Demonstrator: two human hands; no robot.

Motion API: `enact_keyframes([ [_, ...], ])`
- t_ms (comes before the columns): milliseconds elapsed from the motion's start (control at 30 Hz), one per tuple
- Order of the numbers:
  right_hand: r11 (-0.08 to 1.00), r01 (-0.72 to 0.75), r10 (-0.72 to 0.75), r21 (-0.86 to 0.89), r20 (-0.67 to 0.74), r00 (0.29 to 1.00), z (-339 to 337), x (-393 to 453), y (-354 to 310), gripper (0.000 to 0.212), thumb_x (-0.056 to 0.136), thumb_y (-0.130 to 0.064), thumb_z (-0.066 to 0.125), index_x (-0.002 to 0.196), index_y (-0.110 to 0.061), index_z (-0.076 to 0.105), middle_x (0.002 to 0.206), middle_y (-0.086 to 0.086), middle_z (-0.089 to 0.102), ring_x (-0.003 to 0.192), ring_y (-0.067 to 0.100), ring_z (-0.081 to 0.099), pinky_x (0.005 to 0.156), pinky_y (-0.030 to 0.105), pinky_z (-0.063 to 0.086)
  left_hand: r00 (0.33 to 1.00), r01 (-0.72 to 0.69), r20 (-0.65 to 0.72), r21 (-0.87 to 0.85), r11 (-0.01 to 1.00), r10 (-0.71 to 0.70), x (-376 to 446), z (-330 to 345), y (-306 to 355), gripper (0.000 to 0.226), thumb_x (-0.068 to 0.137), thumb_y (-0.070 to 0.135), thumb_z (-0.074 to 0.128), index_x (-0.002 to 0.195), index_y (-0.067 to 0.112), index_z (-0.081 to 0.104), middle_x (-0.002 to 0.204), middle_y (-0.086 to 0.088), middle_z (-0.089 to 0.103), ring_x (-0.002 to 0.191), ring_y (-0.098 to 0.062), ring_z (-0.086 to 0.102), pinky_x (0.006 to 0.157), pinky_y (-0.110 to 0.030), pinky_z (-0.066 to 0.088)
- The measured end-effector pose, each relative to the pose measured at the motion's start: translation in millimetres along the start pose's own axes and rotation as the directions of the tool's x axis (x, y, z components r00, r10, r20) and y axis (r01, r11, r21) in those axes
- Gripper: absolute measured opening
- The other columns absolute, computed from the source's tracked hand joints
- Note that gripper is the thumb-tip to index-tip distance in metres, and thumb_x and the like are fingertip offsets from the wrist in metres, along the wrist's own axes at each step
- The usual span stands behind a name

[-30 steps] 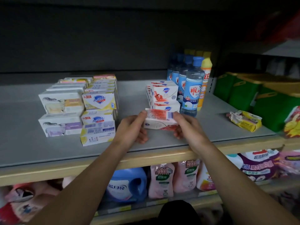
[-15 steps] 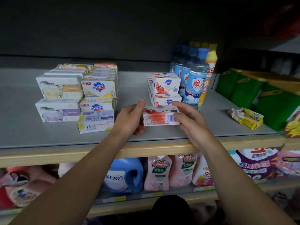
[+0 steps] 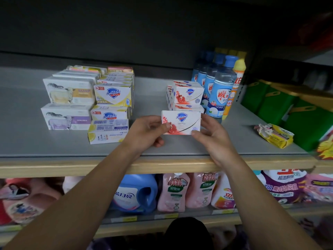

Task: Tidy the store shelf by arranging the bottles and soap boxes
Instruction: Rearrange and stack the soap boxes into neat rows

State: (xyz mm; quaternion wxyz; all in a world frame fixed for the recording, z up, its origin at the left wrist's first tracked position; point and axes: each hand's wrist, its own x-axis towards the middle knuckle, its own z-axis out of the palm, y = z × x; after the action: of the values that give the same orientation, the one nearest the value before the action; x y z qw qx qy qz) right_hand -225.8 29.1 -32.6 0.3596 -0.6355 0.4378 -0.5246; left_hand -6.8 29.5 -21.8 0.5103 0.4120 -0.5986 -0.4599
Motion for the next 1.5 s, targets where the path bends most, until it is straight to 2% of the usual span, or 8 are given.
enact_keyframes([
  [333,0.995,0.011,-0.009,-0.097,0.013,1.000,8,-9,-13,0.041,0.076,-0.050,0.067,0.116,-0.043,0.062,0.116,-0.020,0.068,0.097,0.015,0.070,0.091,0.044,0.056,0.999,-0.048,-0.034,-0.193,0.980,0.042,-6,0,3,0.022,0.088,0.016,0.069,0.110,0.017,0.068,0.106,-0.008,0.071,0.087,-0.024,0.071,0.079,-0.035,0.059],
  [467,0.995,0.043,-0.043,-0.090,0.004,0.999,3,-8,-9,0.041,0.086,-0.018,0.072,0.122,-0.038,0.064,0.123,-0.020,0.064,0.106,0.001,0.064,0.090,0.028,0.053,0.991,-0.130,-0.030,-0.033,0.991,0.129,-7,-1,3,0.032,0.081,-0.005,0.072,0.107,0.014,0.070,0.123,0.001,0.063,0.112,-0.013,0.063,0.089,-0.034,0.055],
  [733,0.995,0.035,-0.037,-0.090,-0.024,0.999,3,-6,-9,0.036,0.088,-0.014,0.072,0.116,-0.036,0.067,0.122,-0.010,0.067,0.102,0.007,0.066,0.085,0.023,0.054,0.991,-0.128,-0.040,-0.018,0.992,0.127,-9,1,6,0.036,0.082,0.001,0.072,0.111,0.021,0.068,0.118,0.004,0.067,0.100,-0.016,0.068,0.091,-0.037,0.055],
  [833,0.999,-0.032,0.029,-0.032,-0.091,0.995,9,-9,-15,0.009,0.090,-0.031,0.068,0.097,-0.030,0.073,0.095,0.007,0.074,0.072,0.016,0.070,0.066,0.030,0.056,0.989,-0.145,-0.027,0.038,0.989,0.147,-8,1,4,0.039,0.078,0.013,0.079,0.112,0.027,0.067,0.096,0.008,0.073,0.074,-0.010,0.065,0.073,-0.032,0.055],
  [967,0.971,-0.116,0.084,-0.209,-0.157,0.984,14,-9,-17,0.032,0.089,-0.056,0.055,0.079,-0.030,0.070,0.056,0.003,0.065,0.051,0.008,0.059,0.055,0.024,0.044,0.977,-0.156,-0.112,0.210,0.965,0.182,-7,4,2,0.038,0.076,0.030,0.082,0.111,0.029,0.068,0.095,0.009,0.073,0.083,-0.008,0.070,0.082,-0.036,0.057],
  [1167,0.956,-0.164,0.122,-0.242,-0.179,0.976,15,-4,-19,0.031,0.094,-0.046,0.057,0.071,-0.030,0.071,0.073,-0.030,0.068,0.074,-0.019,0.059,0.055,0.001,0.040,0.988,-0.096,-0.065,0.439,0.893,0.138,-7,3,0,0.030,0.078,0.047,0.074,0.105,0.037,0.065,0.089,0.019,0.073,0.082,0.008,0.067,0.080,-0.023,0.056],
  [1333,0.954,-0.157,0.125,-0.256,-0.137,0.983,10,-5,-21,0.030,0.098,-0.049,0.048,0.089,-0.028,0.068,0.086,-0.024,0.067,0.080,-0.015,0.060,0.066,0.013,0.043,0.987,-0.140,-0.024,0.368,0.919,0.160,-7,5,1,0.046,0.081,0.023,0.076,0.124,0.031,0.061,0.106,0.009,0.072,0.092,-0.002,0.068,0.090,-0.033,0.056],
  [1500,0.762,-0.053,0.001,-0.646,-0.081,0.997,-18,1,-29,0.026,0.100,-0.043,0.041,0.107,-0.031,0.063,0.114,-0.008,0.063,0.102,0.006,0.054,0.079,0.025,0.041,0.980,-0.142,-0.068,0.420,0.896,0.188,-5,5,-1,0.032,0.083,0.019,0.074,0.111,0.032,0.066,0.102,0.009,0.073,0.091,-0.006,0.069,0.085,-0.036,0.058],
])
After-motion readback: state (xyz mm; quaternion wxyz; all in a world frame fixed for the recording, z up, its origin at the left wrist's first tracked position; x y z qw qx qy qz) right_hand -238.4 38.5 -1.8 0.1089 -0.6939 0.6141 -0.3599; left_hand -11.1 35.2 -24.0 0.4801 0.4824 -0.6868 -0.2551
